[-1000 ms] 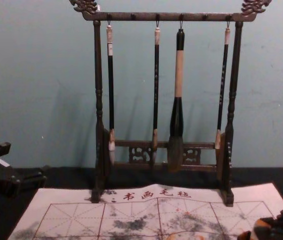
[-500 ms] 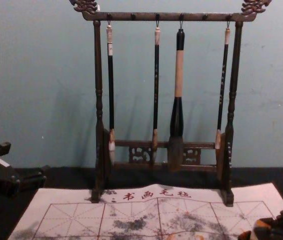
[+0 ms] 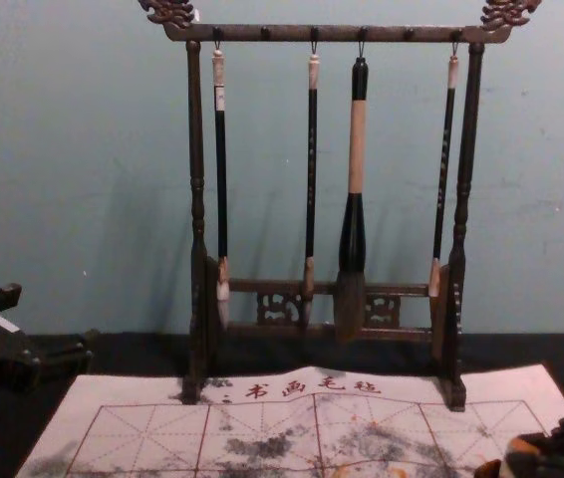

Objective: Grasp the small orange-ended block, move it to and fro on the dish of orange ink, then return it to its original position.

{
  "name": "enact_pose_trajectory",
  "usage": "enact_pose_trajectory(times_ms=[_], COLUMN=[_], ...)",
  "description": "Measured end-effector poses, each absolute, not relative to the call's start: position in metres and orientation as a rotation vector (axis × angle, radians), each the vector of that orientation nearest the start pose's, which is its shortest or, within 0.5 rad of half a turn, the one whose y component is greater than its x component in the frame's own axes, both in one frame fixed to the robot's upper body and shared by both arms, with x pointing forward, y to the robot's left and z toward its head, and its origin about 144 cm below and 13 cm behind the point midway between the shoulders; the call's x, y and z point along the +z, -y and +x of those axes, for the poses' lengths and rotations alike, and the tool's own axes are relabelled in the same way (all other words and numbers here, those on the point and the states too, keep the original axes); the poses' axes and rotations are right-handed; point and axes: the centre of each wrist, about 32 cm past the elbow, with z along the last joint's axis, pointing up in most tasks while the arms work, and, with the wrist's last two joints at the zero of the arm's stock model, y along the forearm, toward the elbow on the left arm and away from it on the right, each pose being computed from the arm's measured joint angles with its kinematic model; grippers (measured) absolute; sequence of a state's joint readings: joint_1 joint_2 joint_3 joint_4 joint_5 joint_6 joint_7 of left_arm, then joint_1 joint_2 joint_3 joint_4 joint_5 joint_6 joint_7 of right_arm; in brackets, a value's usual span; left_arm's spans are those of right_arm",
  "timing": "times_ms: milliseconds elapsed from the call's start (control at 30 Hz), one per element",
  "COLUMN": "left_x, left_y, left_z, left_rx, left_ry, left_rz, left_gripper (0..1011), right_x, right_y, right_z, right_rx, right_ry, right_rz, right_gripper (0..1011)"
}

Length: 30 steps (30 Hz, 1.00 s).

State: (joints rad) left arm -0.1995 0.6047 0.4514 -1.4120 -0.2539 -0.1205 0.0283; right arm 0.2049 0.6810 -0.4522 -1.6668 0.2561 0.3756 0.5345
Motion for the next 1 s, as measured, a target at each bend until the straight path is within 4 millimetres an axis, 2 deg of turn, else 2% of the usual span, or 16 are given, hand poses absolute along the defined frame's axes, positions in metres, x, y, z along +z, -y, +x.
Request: enact_pose_trajectory(times_ms=[167,300,367,433,500,533,767,967,1000], left_x=[1.1398,1.1398,1.1398,1.1398,1.1398,1.1398,1.1398,1.1398,1.1398], left_y=[-0.3097,-0.3097,-0.3097,-0.3097,-0.3097,-0.3097,-0.3097,-0.3097,-0.3097], left_z=[0.4886,0.4886,0.4886,0.4886,0.4886,0.4886,0.4886,0.4886,0.4886], left_rx=[1.248,1.248,1.248,1.248,1.248,1.248,1.248,1.248,1.248], left_ry=[0.285,0.285,0.285,0.285,0.285,0.285,0.285,0.285,0.285], left_rz=[0.304,0.304,0.304,0.305,0.304,0.304,0.304,0.304,0.304], left_gripper=[1001,1001,1001,1001,1001,1001,1001,1001,1001], right_x=[1.2056,1.2057,1.2057,1.2057,1.2057,1.2057,1.2057,1.2057,1.2057], right_y=[0.2868,0.2868,0.2867,0.2867,0.2867,0.2867,0.2867,0.2867,0.2867], right_z=[0.4805,0.4805,0.4805,0.4805,0.4805,0.4805,0.4805,0.4805,0.4805], right_rx=[-0.688,-0.688,-0.688,-0.688,-0.688,-0.688,-0.688,-0.688,-0.688], right_ry=[0.003,0.004,0.004,0.003,0.004,0.004,0.004,0.004,0.004], right_rz=[-0.593,-0.593,-0.592,-0.592,-0.592,-0.592,-0.592,-0.592,-0.592], right_gripper=[307,395,483,527,627,627,861,1003,1000])
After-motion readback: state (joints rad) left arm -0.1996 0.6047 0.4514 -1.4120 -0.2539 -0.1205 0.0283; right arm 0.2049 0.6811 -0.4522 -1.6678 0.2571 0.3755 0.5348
